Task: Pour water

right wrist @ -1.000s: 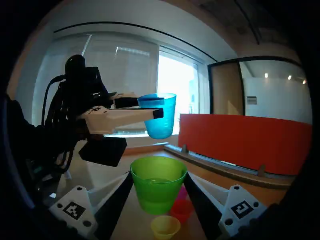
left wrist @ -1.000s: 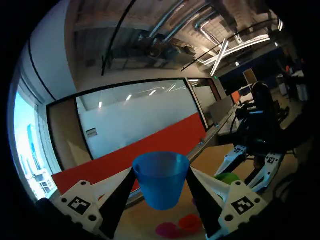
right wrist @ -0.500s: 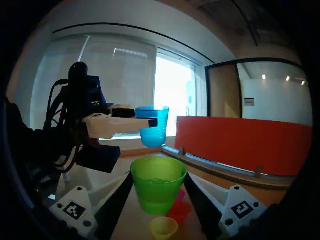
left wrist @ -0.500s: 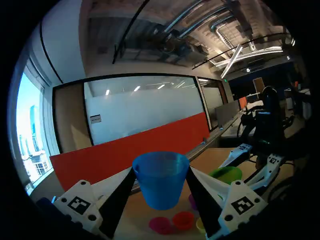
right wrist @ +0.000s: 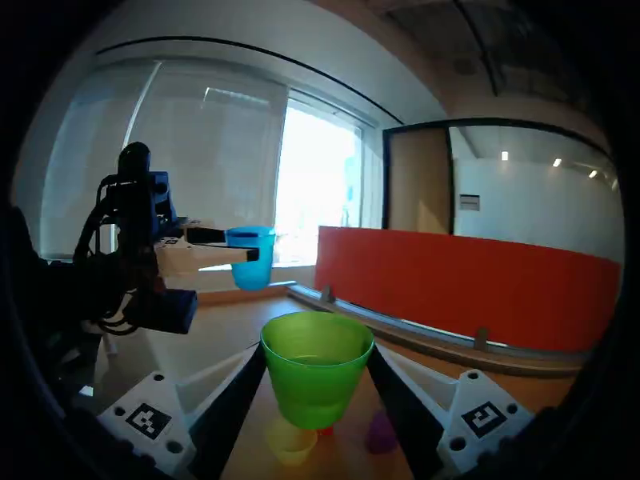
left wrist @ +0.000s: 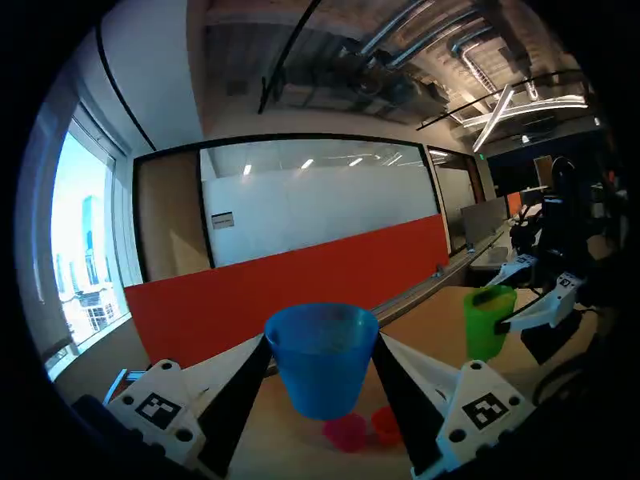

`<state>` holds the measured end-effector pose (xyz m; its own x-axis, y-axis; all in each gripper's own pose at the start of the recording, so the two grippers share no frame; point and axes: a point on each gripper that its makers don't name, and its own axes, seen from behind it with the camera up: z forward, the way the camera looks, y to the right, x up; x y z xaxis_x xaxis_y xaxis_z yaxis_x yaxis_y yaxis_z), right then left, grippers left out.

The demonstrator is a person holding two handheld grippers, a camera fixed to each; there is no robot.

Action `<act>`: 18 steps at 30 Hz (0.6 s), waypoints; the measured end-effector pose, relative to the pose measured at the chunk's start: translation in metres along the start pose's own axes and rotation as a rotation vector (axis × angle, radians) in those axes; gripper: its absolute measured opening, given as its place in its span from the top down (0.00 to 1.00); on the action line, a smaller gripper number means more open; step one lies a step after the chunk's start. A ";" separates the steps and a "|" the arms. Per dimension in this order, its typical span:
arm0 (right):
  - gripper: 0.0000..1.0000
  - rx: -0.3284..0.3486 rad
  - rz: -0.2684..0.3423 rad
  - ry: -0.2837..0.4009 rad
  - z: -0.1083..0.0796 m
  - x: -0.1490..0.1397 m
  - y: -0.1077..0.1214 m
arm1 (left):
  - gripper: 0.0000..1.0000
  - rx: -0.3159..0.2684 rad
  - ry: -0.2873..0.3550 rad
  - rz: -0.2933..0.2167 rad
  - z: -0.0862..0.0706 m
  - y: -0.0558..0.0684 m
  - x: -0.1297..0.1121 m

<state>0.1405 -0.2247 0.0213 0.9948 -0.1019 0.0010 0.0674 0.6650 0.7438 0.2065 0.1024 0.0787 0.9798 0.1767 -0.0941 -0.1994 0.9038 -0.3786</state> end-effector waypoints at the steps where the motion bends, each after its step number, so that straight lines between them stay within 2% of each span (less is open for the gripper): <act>1: 0.10 -0.016 -0.003 -0.003 -0.004 -0.001 0.005 | 0.14 0.010 -0.003 -0.002 -0.002 -0.004 -0.003; 11: 0.09 -0.183 -0.025 -0.038 -0.041 -0.011 0.052 | 0.14 0.112 -0.042 -0.030 -0.020 -0.039 -0.034; 18: 0.09 -0.261 -0.018 -0.032 -0.066 -0.010 0.074 | 0.14 0.165 -0.069 -0.056 -0.031 -0.057 -0.054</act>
<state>0.1408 -0.1259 0.0322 0.9906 -0.1361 0.0135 0.1067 0.8307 0.5464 0.1642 0.0297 0.0771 0.9892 0.1459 -0.0117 -0.1448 0.9637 -0.2245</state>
